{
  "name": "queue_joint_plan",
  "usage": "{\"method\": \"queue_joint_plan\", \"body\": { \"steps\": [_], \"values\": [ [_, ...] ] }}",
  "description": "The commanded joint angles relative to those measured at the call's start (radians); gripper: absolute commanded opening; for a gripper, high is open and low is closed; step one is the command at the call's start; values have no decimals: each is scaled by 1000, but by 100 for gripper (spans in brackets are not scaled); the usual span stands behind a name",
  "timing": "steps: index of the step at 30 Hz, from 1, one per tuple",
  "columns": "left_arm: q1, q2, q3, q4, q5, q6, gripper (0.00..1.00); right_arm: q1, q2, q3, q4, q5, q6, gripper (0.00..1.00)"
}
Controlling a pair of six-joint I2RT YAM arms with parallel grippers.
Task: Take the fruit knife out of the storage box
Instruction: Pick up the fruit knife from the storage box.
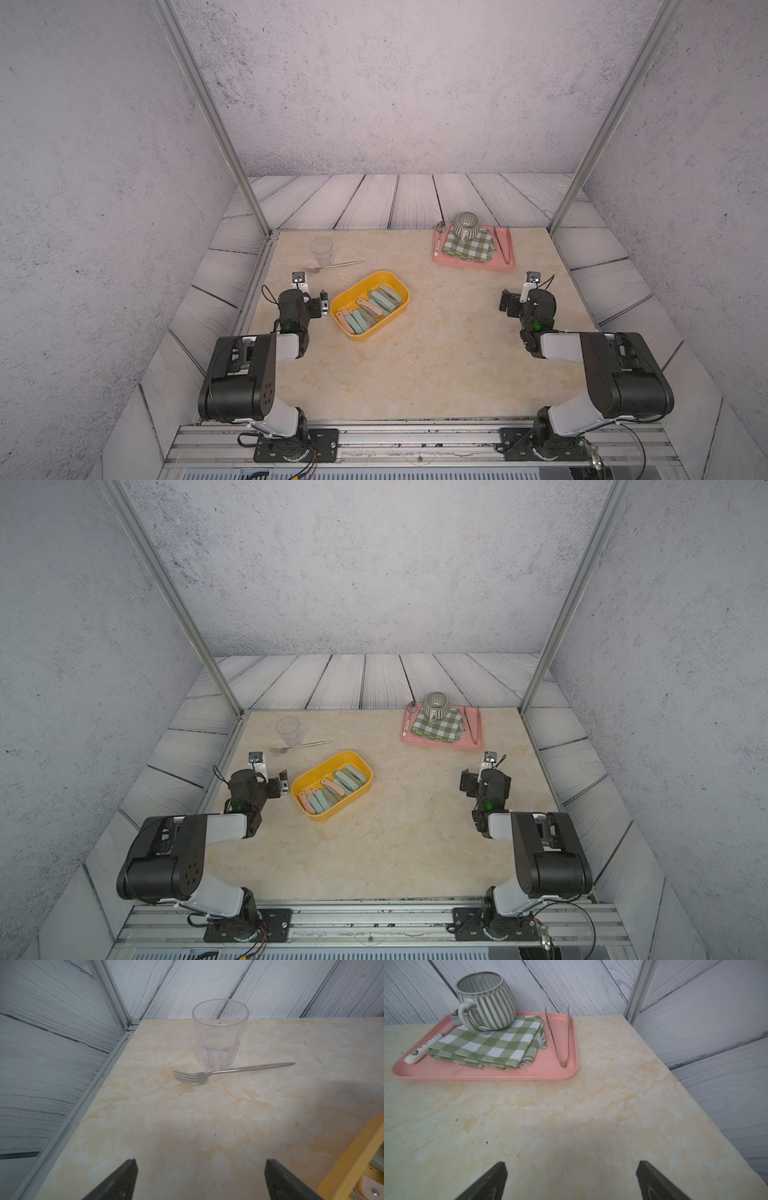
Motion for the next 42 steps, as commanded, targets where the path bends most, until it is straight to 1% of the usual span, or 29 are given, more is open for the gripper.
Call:
{"method": "queue_joint_plan", "body": {
  "steps": [1, 36, 38, 39, 42],
  "values": [
    [5, 2, 22, -9, 9, 5, 99, 2, 4, 12, -4, -8, -3, 99],
    [3, -2, 18, -2, 13, 5, 99, 2, 1, 9, 6, -10, -3, 99],
    [-3, -19, 26, -11, 19, 16, 99, 2, -21, 36, -63, 5, 4, 99],
    [-8, -37, 36, -35, 4, 18, 99, 1, -38, 60, -119, 10, 10, 99],
    [-15, -110, 89, -203, -22, 13, 99, 2, -76, 121, -250, 16, 8, 99]
  ]
}}
